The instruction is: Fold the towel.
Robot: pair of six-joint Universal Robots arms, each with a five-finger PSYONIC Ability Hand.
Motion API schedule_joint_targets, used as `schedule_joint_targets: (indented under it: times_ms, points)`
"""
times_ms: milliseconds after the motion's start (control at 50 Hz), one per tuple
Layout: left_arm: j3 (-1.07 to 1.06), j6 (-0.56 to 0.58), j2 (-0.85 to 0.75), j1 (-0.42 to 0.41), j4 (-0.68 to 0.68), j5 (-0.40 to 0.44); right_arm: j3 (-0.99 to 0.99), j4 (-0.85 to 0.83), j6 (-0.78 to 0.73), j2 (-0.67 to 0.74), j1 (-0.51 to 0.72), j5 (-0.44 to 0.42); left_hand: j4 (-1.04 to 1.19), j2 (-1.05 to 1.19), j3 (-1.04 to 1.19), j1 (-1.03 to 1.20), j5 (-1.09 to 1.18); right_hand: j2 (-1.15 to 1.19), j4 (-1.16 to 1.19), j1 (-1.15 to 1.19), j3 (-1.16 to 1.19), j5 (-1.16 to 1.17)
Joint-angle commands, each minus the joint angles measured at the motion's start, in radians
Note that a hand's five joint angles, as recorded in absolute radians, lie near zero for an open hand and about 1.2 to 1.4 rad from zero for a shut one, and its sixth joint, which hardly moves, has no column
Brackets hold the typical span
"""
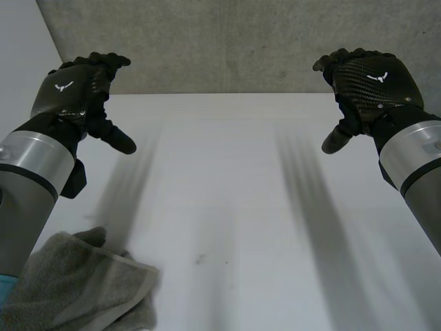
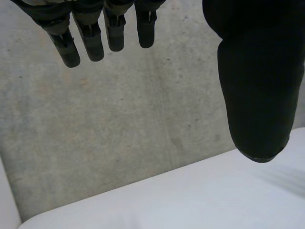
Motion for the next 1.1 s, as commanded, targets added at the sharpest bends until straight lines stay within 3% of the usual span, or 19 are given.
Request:
schedule_joint_targets:
  times_ms: [20,80,120,220,400,460,560,600,620,660,760,840,880,1000,1100]
  points:
    - [0.019,0.040,-0.008,-0.002,-0.034,0.071,0.000,0.001,0.002,0.000,-0.003,0.000,0.006,0.006,0.006,0.004,-0.009,-0.075,-0.081,-0.048,-0.066,-0.056]
    - [0.033,0.140,-0.009,-0.002,-0.083,0.121,-0.002,-0.001,0.001,0.000,-0.002,0.000,0.009,0.009,0.009,0.007,-0.006,-0.075,-0.081,-0.048,-0.066,-0.056]
    - [0.036,0.272,-0.008,0.001,-0.141,0.163,-0.002,0.001,-0.001,0.002,-0.002,-0.002,0.009,0.009,0.009,0.007,-0.006,-0.075,-0.081,-0.048,-0.066,-0.056]
    - [-0.005,0.412,-0.006,0.011,-0.184,0.184,-0.007,0.002,-0.004,0.023,-0.003,-0.006,0.018,0.018,0.018,0.015,0.003,-0.075,-0.081,-0.048,-0.066,-0.056]
    - [-0.113,0.482,0.035,0.049,-0.190,0.187,-0.005,0.012,-0.005,0.072,0.003,-0.016,-0.003,-0.003,-0.002,-0.005,-0.018,-0.075,-0.081,-0.048,-0.066,-0.056]
    - [-0.160,0.486,0.061,0.106,-0.189,0.190,-0.004,0.013,-0.005,0.098,0.009,-0.029,-0.006,-0.006,-0.005,-0.008,-0.021,-0.075,-0.081,-0.048,-0.066,-0.056]
    - [-0.202,0.515,0.083,0.175,-0.192,0.272,-0.002,0.012,-0.005,0.125,0.011,-0.039,0.047,0.047,0.048,0.045,0.032,-0.075,-0.081,-0.048,-0.066,-0.056]
    - [-0.228,0.555,0.083,0.222,-0.205,0.362,-0.002,0.012,-0.005,0.129,0.012,-0.039,0.126,0.126,0.127,0.124,0.111,-0.075,-0.081,-0.048,-0.066,-0.056]
    - [-0.228,0.555,0.083,0.222,-0.206,0.362,0.000,0.012,-0.005,0.134,0.012,-0.040,0.126,0.126,0.127,0.124,0.111,-0.075,-0.081,-0.048,-0.066,-0.056]
    - [-0.249,0.609,0.083,0.283,-0.245,0.431,0.001,0.012,-0.005,0.138,0.012,-0.040,0.164,0.164,0.165,0.162,0.150,-0.075,-0.081,-0.048,-0.066,-0.056]
    - [-0.271,0.702,0.081,0.351,-0.346,0.495,0.003,0.012,-0.007,0.149,0.012,-0.042,0.165,0.165,0.165,0.162,0.150,-0.075,-0.081,-0.048,-0.066,-0.056]
    - [-0.291,0.782,0.078,0.383,-0.420,0.514,0.003,0.010,-0.007,0.151,0.012,-0.042,0.162,0.162,0.162,0.159,0.147,-0.075,-0.081,-0.048,-0.066,-0.056]
    - [-0.314,0.875,0.069,0.409,-0.460,0.517,0.003,0.010,-0.008,0.152,0.012,-0.043,0.159,0.159,0.159,0.156,0.144,-0.075,-0.081,-0.048,-0.066,-0.056]
    - [-0.354,0.982,0.060,0.454,-0.466,0.517,0.006,0.012,-0.010,0.163,0.012,-0.042,0.176,0.176,0.177,0.174,0.161,-0.075,-0.081,-0.048,-0.066,-0.056]
    - [-0.366,1.023,0.003,0.480,-0.466,0.516,0.006,0.012,-0.010,0.166,0.012,-0.042,0.394,0.394,0.394,0.391,0.379,-0.075,-0.081,-0.048,-0.066,-0.056]
